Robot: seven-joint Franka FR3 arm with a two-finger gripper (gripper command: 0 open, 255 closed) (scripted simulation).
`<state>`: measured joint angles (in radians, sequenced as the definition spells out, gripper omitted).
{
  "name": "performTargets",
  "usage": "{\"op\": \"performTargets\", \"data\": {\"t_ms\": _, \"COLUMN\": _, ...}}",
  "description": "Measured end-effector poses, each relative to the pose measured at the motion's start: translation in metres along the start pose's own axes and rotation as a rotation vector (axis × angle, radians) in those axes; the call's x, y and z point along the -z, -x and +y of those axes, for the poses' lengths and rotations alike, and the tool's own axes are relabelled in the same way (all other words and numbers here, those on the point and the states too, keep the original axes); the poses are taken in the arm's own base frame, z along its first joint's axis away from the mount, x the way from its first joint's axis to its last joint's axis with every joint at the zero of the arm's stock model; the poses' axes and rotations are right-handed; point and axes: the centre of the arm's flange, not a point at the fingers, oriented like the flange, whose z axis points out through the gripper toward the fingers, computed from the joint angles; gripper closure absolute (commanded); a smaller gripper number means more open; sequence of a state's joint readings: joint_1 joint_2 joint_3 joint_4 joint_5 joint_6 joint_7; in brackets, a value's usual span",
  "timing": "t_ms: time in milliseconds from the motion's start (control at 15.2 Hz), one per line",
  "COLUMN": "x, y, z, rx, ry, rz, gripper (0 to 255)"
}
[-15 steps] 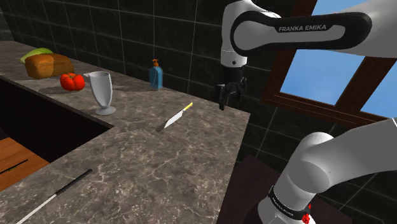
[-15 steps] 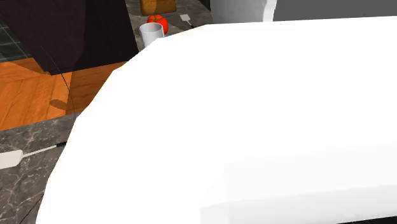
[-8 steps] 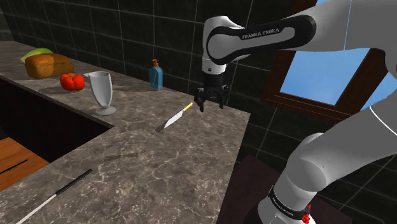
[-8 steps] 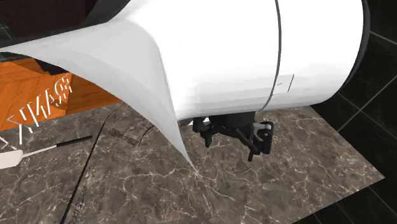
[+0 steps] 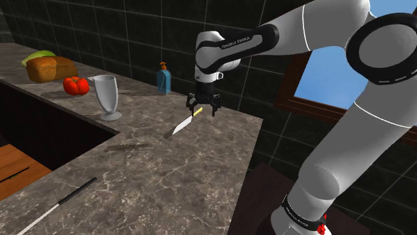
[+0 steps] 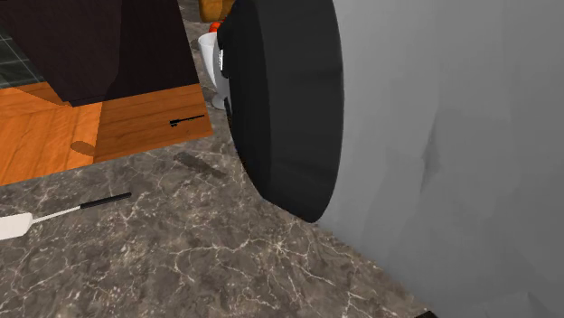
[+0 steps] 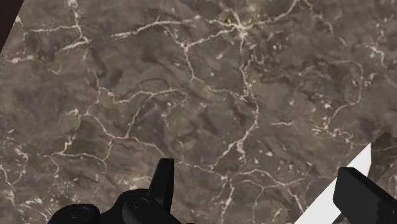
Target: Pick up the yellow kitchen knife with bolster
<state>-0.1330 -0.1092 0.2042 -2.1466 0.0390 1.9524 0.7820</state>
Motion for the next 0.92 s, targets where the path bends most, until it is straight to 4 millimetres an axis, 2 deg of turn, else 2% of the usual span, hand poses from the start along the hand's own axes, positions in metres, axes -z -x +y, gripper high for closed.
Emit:
{"op": "performTargets", "data": {"t_ms": 264, "x": -0.017, "y": -0.039, "z": -0.017, "rx": -0.144, "ry": -0.035, "rz": -0.010, "gripper": 0}}
{"op": "performTargets", "data": {"t_ms": 528, "x": -0.040, "y": -0.086, "z": -0.034, "rx": -0.288, "ry": -0.069, "rz": -0.021, "gripper": 0}}
{"op": "performTargets", "data": {"t_ms": 792, "x": -0.059, "y": -0.135, "z": -0.039, "rx": -0.433, "ry": -0.104, "rz": -0.031, "gripper": 0}}
{"op": "performTargets", "data": {"t_ms": 924, "x": -0.067, "y": -0.149, "z": -0.042, "rx": -0.483, "ry": -0.115, "rz": -0.035, "gripper": 0}}
